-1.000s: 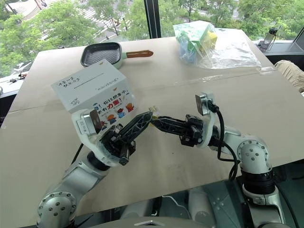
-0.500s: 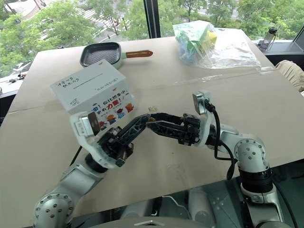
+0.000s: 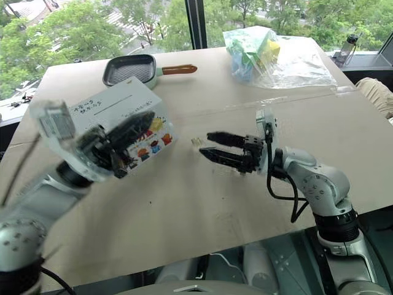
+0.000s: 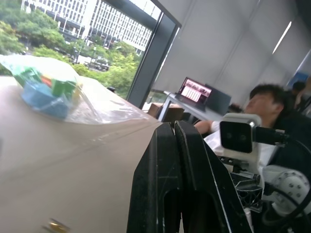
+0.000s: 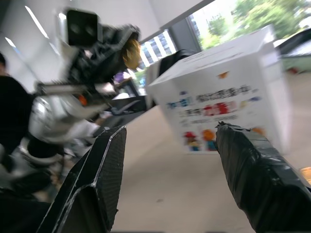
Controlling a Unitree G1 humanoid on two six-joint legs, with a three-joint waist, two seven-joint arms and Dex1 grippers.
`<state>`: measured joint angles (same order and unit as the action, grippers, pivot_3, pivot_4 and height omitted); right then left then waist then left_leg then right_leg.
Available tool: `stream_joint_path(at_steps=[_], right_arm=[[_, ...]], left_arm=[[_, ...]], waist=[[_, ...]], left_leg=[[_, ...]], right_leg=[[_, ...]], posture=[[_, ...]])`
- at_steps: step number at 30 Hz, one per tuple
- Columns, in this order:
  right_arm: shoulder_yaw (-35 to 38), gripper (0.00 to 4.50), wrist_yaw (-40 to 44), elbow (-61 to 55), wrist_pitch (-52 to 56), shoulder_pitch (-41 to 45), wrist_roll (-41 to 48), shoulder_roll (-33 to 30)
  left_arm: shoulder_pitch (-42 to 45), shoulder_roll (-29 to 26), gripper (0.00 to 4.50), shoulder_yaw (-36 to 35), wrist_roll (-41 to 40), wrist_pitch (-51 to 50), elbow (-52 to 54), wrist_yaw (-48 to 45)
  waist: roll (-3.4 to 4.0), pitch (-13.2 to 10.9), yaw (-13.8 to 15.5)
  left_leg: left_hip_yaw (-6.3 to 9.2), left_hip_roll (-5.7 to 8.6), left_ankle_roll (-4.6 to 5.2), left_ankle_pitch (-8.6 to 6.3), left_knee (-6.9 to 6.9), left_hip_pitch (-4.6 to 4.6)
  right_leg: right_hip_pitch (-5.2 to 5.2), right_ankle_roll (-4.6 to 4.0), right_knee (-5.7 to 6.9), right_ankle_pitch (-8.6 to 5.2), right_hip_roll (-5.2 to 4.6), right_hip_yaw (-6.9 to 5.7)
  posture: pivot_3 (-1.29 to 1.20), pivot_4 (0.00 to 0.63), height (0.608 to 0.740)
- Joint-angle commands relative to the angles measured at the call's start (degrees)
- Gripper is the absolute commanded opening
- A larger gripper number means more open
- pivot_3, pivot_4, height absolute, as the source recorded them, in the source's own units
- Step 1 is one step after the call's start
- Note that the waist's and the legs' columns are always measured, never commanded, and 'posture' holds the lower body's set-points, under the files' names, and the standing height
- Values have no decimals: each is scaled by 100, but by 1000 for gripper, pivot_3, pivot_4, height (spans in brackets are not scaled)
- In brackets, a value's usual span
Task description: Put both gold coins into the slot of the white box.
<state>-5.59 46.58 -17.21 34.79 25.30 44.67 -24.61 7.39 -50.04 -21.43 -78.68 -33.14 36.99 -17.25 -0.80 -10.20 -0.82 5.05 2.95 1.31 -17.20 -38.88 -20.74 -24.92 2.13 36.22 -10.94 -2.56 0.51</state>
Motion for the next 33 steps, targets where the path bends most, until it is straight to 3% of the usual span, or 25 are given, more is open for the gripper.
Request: stream_joint_path(at_steps=[1,6,16,26,33], right_arm=[[-247,3162,194,7,-897,366,-818,105],[-397,3162,100,51,-1102,849,-1243,341],[-478,3162,-23,-171,-935,919,-1354,518],[-454,3162,-99,-277,-862,826,-1374,561],[-456,3162,-114,-299,-779,833,-1354,595]], left_arm=[[388,-787,0,-513,388,-262,-591,-642],[853,-1482,0,-372,1324,-270,-1880,-1907],[1925,-1468,0,222,2492,-306,-4088,-3718],[2399,-1294,0,820,3718,-15,-5039,-4576],[2614,-1070,0,1030,4333,242,-5123,-4660]], waist=[[4,-5,-6],[2,-4,-13],[2,-4,-17],[0,-2,-28],[0,0,-22]], left_leg=[[-7,1,-1,1,7,0],[-24,1,-5,3,50,-13],[-8,3,-8,2,54,-106],[-8,5,-8,2,50,-113],[-10,8,-8,2,30,-106]], right_leg=[[-4,0,-1,0,-1,5],[-43,0,-3,1,-3,26],[-124,0,-30,2,-26,7],[-135,0,-15,3,-37,3],[-134,0,22,3,-42,6]], posture=[[0,150,721],[0,150,721],[0,150,721],[0,150,721],[0,150,721]])
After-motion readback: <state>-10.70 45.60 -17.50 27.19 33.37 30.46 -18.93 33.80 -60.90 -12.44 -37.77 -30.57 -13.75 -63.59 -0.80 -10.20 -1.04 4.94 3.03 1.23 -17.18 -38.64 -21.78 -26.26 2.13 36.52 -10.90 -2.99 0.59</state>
